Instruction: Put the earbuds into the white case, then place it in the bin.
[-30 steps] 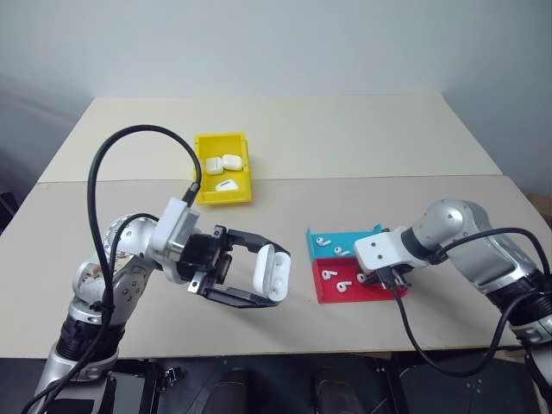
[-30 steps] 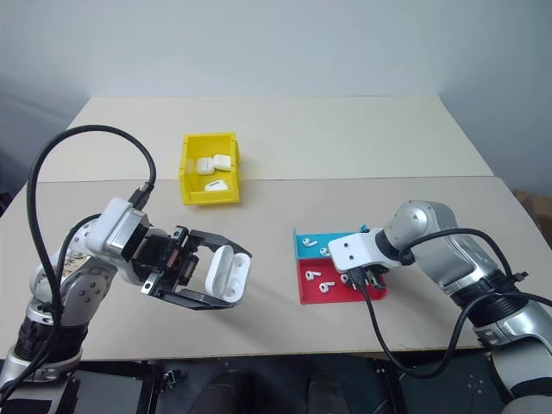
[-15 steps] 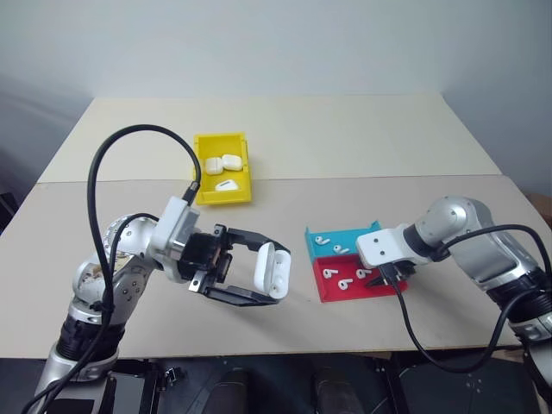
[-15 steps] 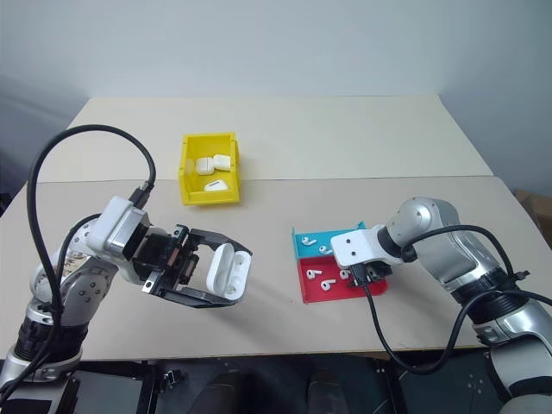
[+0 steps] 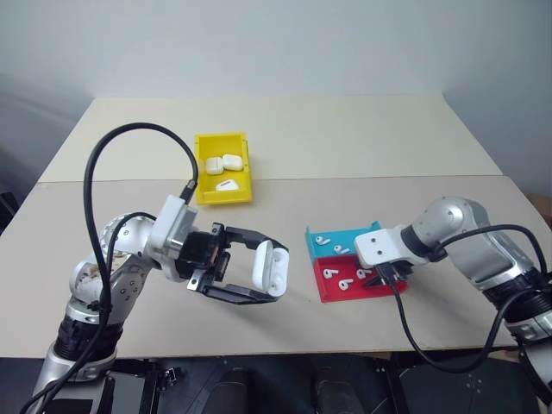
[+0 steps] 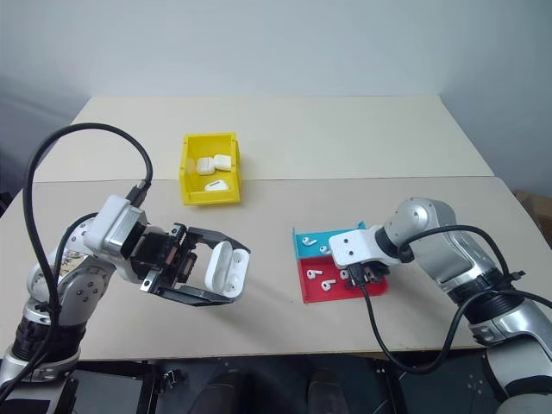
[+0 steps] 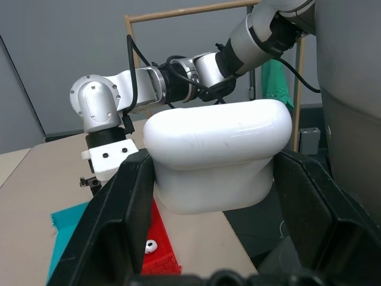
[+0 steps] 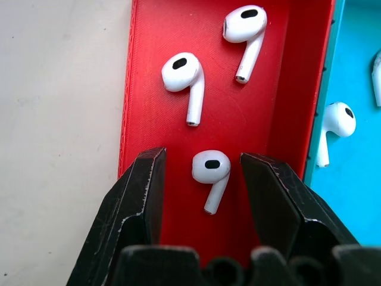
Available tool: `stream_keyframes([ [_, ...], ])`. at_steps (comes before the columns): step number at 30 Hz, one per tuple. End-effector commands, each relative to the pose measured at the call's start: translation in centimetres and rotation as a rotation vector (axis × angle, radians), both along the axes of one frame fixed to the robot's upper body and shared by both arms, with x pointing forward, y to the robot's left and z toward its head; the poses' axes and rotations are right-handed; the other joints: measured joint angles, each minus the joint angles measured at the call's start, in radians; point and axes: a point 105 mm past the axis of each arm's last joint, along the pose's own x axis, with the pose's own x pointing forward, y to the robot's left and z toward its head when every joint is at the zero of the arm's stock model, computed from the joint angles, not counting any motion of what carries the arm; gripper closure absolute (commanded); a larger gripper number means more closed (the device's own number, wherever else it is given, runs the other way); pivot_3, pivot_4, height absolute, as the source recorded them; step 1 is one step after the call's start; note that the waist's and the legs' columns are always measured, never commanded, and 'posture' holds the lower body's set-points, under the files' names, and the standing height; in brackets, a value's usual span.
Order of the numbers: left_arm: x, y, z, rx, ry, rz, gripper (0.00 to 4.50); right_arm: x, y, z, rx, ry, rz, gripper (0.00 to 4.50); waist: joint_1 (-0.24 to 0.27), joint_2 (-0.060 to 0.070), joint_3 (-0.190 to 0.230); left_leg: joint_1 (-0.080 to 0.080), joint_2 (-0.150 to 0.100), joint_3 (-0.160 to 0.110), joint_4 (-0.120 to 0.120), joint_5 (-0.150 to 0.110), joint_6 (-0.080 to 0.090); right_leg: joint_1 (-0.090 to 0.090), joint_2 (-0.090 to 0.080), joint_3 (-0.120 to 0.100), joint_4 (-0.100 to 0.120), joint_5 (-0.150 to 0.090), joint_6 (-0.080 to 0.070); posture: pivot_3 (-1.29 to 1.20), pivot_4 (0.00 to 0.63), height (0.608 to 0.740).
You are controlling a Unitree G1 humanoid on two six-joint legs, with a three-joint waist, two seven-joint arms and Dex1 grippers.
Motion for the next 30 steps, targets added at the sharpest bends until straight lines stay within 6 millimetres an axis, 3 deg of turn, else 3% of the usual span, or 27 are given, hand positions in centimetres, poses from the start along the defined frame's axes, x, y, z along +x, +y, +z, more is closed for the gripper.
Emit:
stream_keyframes([
  [1,-0.3,0.2,0.6,-0.008,-0.048,-0.003,1.72,0.6,-0.3,0.8,-0.013,-0.029,-0.019,2.07,0.0,0.0,0.0,0.0,0.0,0.0,0.0,0.0,0.0,0.0,0.0,0.0,0.0,0.0,0.0,0.0,0.15,0.74],
  [17,-0.2,0.5,0.3,-0.001,-0.056,0.005,1.72,0.7,-0.6,0.5,-0.034,-0.005,-0.03,2.07,-0.001,0.0,0.0,0.0,0.0,0.0,0.0,0.0,0.0,0.0,0.0,0.0,0.0,0.0,0.0,0.0,0.15,0.74],
  [21,-0.2,0.7,0.3,0.001,-0.058,0.009,1.72,0.8,-0.7,0.3,-0.039,-0.005,-0.036,2.9,-0.001,0.0,0.0,0.0,0.0,0.0,0.0,0.0,0.0,0.0,0.0,0.0,0.0,0.0,0.0,0.0,0.15,0.74],
  [24,-0.2,0.7,0.3,0.002,-0.057,0.012,1.72,0.7,-0.7,0.5,-0.031,-0.008,-0.04,3.8,0.0,0.0,0.0,0.0,0.0,0.0,0.0,0.0,0.0,0.0,0.0,0.0,0.0,0.0,0.0,0.0,0.15,0.74],
  [30,0.1,0.5,0.4,-0.004,-0.052,0.013,1.72,0.6,-0.4,2.0,0.063,-0.016,-0.095,3.8,0.0,0.0,0.0,0.0,0.0,0.0,0.0,0.0,0.0,0.0,0.0,0.0,0.0,0.0,0.0,0.0,0.15,0.74],
])
